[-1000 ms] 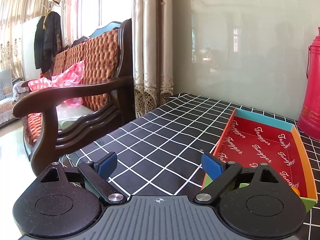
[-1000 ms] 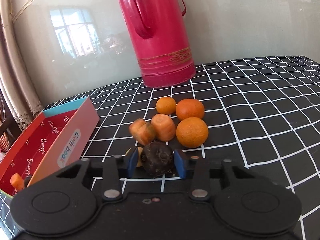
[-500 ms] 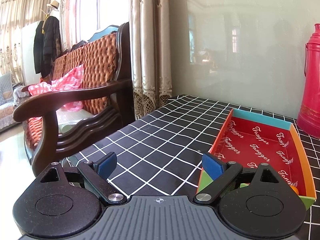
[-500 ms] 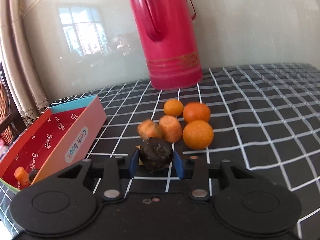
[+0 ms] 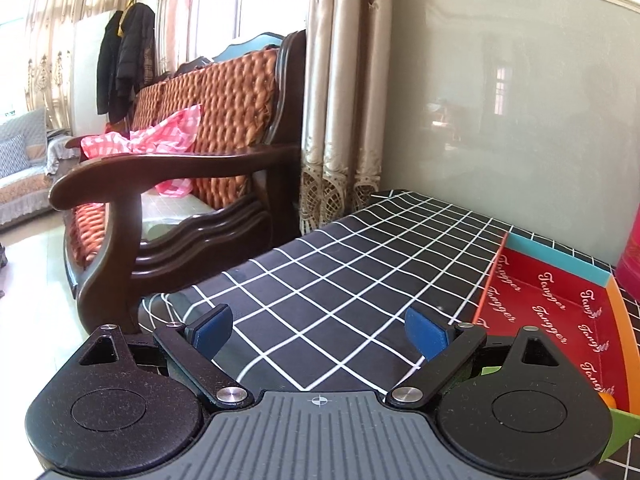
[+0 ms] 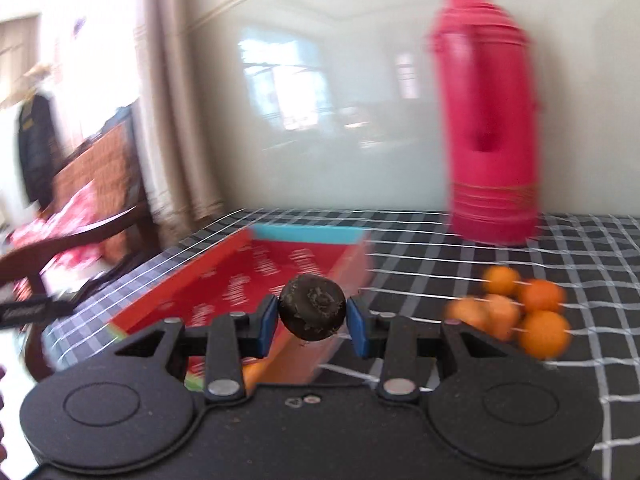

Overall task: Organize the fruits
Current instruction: 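Carry the dark brown fruit with the right gripper into the box and release, then reach the left gripper to the small yellow-green fruit and close on it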

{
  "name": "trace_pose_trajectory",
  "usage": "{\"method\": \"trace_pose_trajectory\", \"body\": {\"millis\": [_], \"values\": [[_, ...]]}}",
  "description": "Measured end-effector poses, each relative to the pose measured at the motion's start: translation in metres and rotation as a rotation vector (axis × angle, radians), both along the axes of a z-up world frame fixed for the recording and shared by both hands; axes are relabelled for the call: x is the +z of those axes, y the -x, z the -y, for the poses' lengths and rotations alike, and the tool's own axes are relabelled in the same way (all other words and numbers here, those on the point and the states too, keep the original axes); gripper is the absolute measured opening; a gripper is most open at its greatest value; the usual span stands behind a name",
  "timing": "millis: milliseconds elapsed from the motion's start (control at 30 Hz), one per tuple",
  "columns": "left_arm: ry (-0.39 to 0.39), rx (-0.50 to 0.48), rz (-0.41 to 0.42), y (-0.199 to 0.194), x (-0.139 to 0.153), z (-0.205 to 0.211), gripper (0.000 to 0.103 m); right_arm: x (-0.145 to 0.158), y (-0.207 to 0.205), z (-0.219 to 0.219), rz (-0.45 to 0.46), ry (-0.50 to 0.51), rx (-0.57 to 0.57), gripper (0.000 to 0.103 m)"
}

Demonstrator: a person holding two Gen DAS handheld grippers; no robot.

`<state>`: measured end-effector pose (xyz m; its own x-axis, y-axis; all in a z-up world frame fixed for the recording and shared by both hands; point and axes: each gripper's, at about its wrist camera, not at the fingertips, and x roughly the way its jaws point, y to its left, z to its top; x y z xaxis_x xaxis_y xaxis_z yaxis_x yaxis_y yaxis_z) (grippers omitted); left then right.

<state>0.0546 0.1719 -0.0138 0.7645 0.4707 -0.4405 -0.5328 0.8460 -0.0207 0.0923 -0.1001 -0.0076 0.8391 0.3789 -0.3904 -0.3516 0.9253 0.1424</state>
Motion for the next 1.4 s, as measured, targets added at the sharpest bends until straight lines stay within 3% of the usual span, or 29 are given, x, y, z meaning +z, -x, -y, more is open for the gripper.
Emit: {"method": "trace_pose_trajectory", "body": {"millis": [167, 333, 467, 833, 900, 1167, 1400], "values": [[-0.004, 0.009, 0.003, 0.002, 0.001, -0.005, 0.093, -0.003, -0.002, -0.027, -0.005, 0.060, 0.080, 0.030], [-0.001, 0.013, 0.000, 0.003, 0.000, -0.008, 0.093, -0.006, -0.005, -0.042, -0.003, 0.098, 0.088, 0.031], [-0.003, 0.011, 0.002, 0.002, 0.001, -0.007, 0.093, -0.004, 0.001, -0.035, 0.032, 0.075, 0.050, 0.062], [-0.023, -0.014, -0.005, -0.002, 0.002, 0.007, 0.094, 0.006, 0.006, -0.003, 0.073, 0.039, -0.077, 0.081], [-0.025, -0.024, -0.007, -0.004, 0.002, 0.012, 0.094, 0.006, 0.007, 0.004, 0.070, 0.041, -0.114, 0.098], [-0.046, -0.092, 0.006, -0.009, 0.008, 0.043, 0.094, 0.005, 0.008, 0.037, 0.032, 0.075, -0.275, 0.097], [-0.114, -0.252, 0.054, -0.014, 0.014, 0.101, 0.095, 0.000, 0.012, 0.079, -0.011, 0.133, -0.473, 0.097]]}}
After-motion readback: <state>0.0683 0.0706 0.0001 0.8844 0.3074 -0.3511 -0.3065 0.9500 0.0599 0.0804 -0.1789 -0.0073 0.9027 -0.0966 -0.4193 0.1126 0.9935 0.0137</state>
